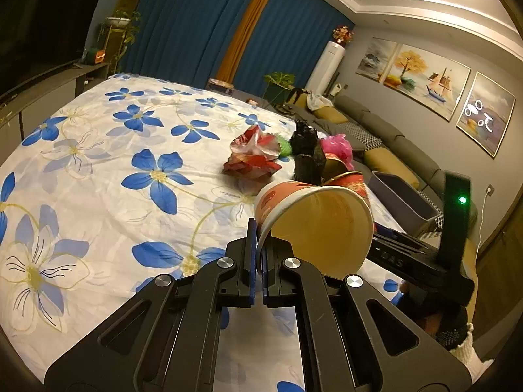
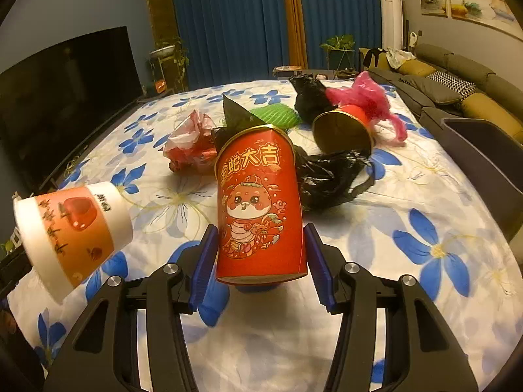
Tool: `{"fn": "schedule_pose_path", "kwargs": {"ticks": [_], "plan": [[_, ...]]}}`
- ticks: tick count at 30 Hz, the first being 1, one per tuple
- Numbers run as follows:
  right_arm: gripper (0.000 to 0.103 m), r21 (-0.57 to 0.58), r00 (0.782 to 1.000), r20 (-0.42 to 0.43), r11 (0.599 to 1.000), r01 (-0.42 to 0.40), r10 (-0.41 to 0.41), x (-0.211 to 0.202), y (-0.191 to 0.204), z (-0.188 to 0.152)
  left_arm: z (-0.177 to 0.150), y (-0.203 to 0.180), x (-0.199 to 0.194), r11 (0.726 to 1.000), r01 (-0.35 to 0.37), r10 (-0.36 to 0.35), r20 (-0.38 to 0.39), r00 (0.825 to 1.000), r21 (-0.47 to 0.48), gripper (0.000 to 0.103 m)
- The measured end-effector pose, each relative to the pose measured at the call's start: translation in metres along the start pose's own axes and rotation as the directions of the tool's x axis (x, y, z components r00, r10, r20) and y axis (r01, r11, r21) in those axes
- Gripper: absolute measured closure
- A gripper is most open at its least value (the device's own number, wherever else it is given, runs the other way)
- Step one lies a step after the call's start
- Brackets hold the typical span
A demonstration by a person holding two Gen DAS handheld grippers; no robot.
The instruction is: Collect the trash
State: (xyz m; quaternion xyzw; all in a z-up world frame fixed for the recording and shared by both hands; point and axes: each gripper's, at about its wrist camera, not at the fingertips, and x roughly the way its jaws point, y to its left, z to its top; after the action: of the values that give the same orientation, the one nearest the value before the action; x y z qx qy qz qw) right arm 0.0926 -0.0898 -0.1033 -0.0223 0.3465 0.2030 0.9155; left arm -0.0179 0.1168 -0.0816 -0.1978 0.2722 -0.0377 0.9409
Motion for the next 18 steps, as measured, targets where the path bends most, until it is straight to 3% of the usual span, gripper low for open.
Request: {"fn": "schedule_pose_path", "kwargs": {"ticks": [18], "plan": [[0.050,0.031,0.994,0.110,0.999,0.022,-0.026,-0.059,-0.032,-0.010,0.006,-0.039,0.002,0.998,0.029,-0.029,0.003,1.000,0.058,0.102]]}}
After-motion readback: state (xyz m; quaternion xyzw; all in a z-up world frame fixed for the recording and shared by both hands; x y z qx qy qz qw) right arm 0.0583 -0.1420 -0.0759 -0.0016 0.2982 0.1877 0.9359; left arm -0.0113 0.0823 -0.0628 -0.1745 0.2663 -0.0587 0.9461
